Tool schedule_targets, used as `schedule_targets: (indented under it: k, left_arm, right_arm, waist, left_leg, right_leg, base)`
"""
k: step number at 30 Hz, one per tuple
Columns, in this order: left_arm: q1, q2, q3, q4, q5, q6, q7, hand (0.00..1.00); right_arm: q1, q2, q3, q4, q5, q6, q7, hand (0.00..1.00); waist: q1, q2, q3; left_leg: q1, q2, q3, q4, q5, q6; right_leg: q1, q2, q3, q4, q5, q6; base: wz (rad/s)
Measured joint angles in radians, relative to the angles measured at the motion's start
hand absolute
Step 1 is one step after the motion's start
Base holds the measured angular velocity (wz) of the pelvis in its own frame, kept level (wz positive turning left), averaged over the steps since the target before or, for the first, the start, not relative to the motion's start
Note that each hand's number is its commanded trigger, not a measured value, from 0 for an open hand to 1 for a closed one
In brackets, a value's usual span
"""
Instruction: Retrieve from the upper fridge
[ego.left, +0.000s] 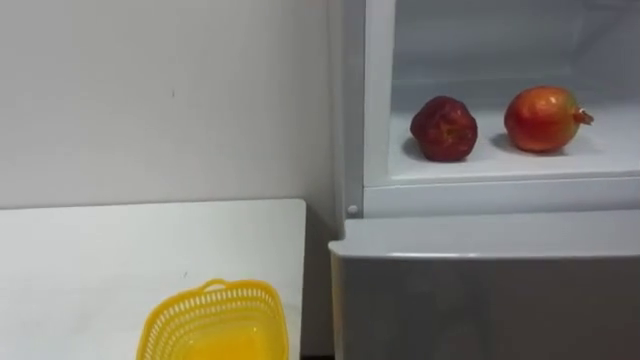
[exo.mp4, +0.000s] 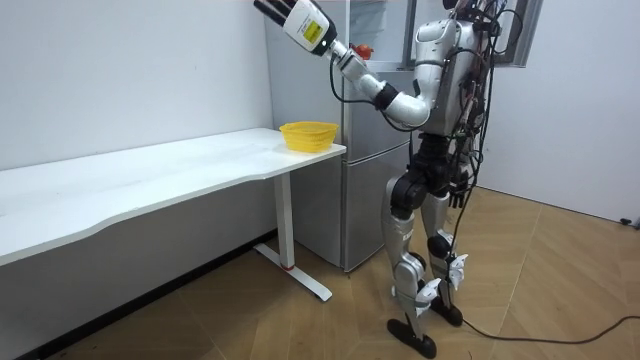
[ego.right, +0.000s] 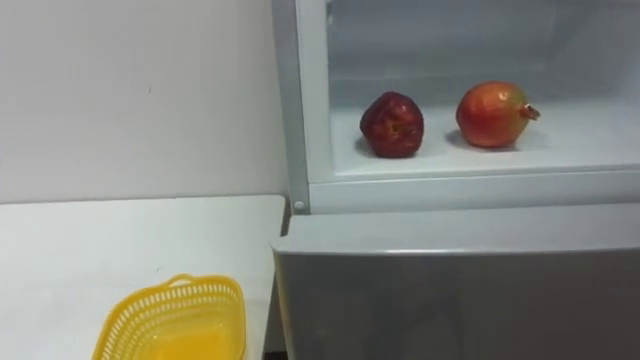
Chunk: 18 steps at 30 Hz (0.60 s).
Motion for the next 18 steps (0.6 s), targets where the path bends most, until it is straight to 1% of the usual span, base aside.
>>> schedule_targets:
  k: [1,2,3,4,5,6,7,8,9,10,12,13,14,15,16,18]
  left_arm:
    - [0.015,-0.010,-0.002,0.046,-0.009,0.001,0.001,0.00]
    - [0.040,-0.029,-0.008,0.152,-0.013,0.009,0.002,0.00]
    - [0.063,-0.040,-0.028,0.274,-0.041,0.009,0.008,0.00]
    - [0.088,-0.041,-0.060,0.403,-0.070,0.011,0.015,0.00]
    - [0.096,-0.042,-0.075,0.463,-0.078,0.016,0.015,0.00]
    - [0.101,-0.051,-0.094,0.566,-0.090,0.029,0.015,0.00]
    - [0.102,-0.057,-0.099,0.613,-0.095,0.030,0.015,0.00]
    - [0.105,-0.066,-0.108,0.696,-0.106,0.030,0.017,0.00]
    - [0.105,-0.066,-0.115,0.780,-0.125,0.030,0.017,0.00]
    - [0.103,-0.066,-0.116,0.822,-0.133,0.030,0.016,0.00]
    - [0.100,-0.066,-0.129,0.975,-0.153,0.029,0.009,0.00]
    - [0.101,-0.064,-0.136,1.013,-0.155,0.029,0.000,0.00]
    - [0.105,-0.064,-0.147,1.075,-0.154,0.030,-0.014,0.00]
    - [0.110,-0.065,-0.156,1.119,-0.152,0.030,-0.029,0.00]
    - [0.110,-0.065,-0.157,1.139,-0.149,0.030,-0.039,0.00]
    - [0.109,-0.065,-0.175,1.215,-0.087,0.031,-0.081,0.00]
  right_arm:
    - [-0.003,-0.001,-0.005,-0.002,0.007,0.000,-0.007,0.00]
    - [-0.007,-0.001,-0.026,-0.028,0.013,0.004,-0.019,0.00]
    - [-0.005,-0.002,-0.043,-0.056,0.025,0.003,-0.036,0.00]
    - [-0.004,-0.004,-0.052,-0.077,0.048,-0.001,-0.055,0.00]
    - [-0.002,-0.005,-0.059,-0.082,0.061,-0.005,-0.062,0.00]
    - [-0.006,-0.004,-0.077,-0.084,0.081,-0.014,-0.074,0.00]
    - [-0.013,-0.004,-0.082,-0.088,0.094,-0.013,-0.079,0.00]
    - [-0.014,-0.003,-0.097,-0.102,0.113,-0.013,-0.089,0.00]
    - [-0.014,-0.004,-0.117,-0.114,0.137,-0.020,-0.099,0.00]
    - [-0.016,-0.007,-0.121,-0.115,0.148,-0.027,-0.107,0.00]
    - [-0.038,-0.014,-0.150,-0.125,0.171,-0.049,-0.131,0.00]
    - [-0.043,-0.016,-0.159,-0.128,0.172,-0.049,-0.135,0.00]
    - [-0.046,-0.021,-0.159,-0.140,0.175,-0.050,-0.143,0.00]
    - [-0.043,-0.021,-0.159,-0.161,0.178,-0.052,-0.154,0.00]
    - [-0.043,-0.020,-0.159,-0.175,0.181,-0.053,-0.159,0.00]
    - [-0.041,-0.016,-0.158,-0.259,0.182,-0.056,-0.182,0.00]
  waist:
    - [-0.002,0.001,-0.0006]
    - [-0.002,0.001,-0.0012]
    - [-0.003,0.000,-0.0010]
    - [-0.005,-0.003,-0.0021]
    - [-0.006,-0.006,-0.0034]
    - [-0.011,-0.011,-0.0080]
    - [-0.009,-0.014,-0.0068]
    - [-0.008,-0.026,-0.0050]
    - [-0.008,-0.038,-0.0044]
    - [-0.008,-0.041,-0.0040]
    - [-0.016,-0.046,-0.0037]
    - [-0.018,-0.043,-0.0037]
    - [-0.022,-0.039,-0.0024]
    - [-0.028,-0.036,-0.0029]
    - [-0.031,-0.036,-0.0024]
    - [-0.034,-0.031,-0.0011]
  left_leg:
    - [0.000,-0.001,-0.001,0.000,0.000,0.000]
    - [0.000,-0.004,-0.004,0.000,0.000,0.000]
    - [0.000,-0.003,-0.005,0.000,0.000,0.000]
    - [-0.003,-0.003,-0.005,0.000,0.000,0.000]
    - [-0.006,-0.003,-0.006,0.001,0.000,0.000]
    - [-0.008,-0.005,-0.010,0.001,0.000,0.000]
    - [-0.008,-0.005,-0.012,0.001,0.000,0.000]
    - [-0.006,-0.005,-0.013,0.001,0.000,-0.001]
    - [-0.005,-0.002,-0.013,0.001,0.000,-0.001]
    - [-0.005,0.000,-0.013,0.001,0.000,-0.001]
    - [-0.005,-0.003,-0.013,-0.001,0.000,0.000]
    - [-0.002,-0.004,-0.012,-0.002,0.000,0.000]
    - [0.007,-0.004,-0.011,-0.007,0.000,0.000]
    - [0.010,-0.004,-0.011,-0.007,0.000,0.000]
    - [0.010,-0.004,-0.011,-0.007,0.000,0.000]
    - [0.011,-0.004,-0.003,-0.012,0.000,0.000]
  right_leg:
    - [0.000,0.000,0.001,0.000,-0.001,0.000]
    - [0.000,0.000,0.002,0.001,-0.003,-0.001]
    - [-0.002,0.000,0.001,0.001,-0.003,-0.001]
    - [-0.003,0.000,0.000,0.000,-0.003,-0.001]
    - [-0.005,0.000,-0.002,-0.001,-0.003,-0.002]
    - [-0.003,0.000,-0.002,-0.001,-0.003,-0.002]
    - [-0.002,0.001,-0.002,-0.001,-0.003,-0.002]
    - [-0.001,0.001,0.001,-0.001,-0.003,-0.002]
    - [-0.002,0.001,0.003,-0.002,-0.003,-0.002]
    - [-0.003,0.001,0.004,-0.002,-0.003,-0.002]
    - [0.001,-0.001,0.005,-0.001,-0.003,-0.002]
    - [0.002,-0.002,0.006,-0.001,-0.003,-0.002]
    - [0.008,-0.002,0.010,-0.001,-0.003,-0.002]
    - [0.010,-0.002,0.023,-0.001,-0.003,-0.002]
    - [0.009,-0.001,0.029,-0.001,-0.003,-0.002]
    - [0.007,0.000,0.035,-0.001,-0.003,-0.002]
  base:
    - [0.00]
    - [0.00]
    - [0.00]
    - [0.00]
    - [0.05]
    - [0.09]
    - [0.12]
    - [0.10]
    - [0.06]
    - [0.00]
    - [0.00]
    - [-0.03]
    - [-0.04]
    - [0.00]
    - [0.00]
    - [-0.08]
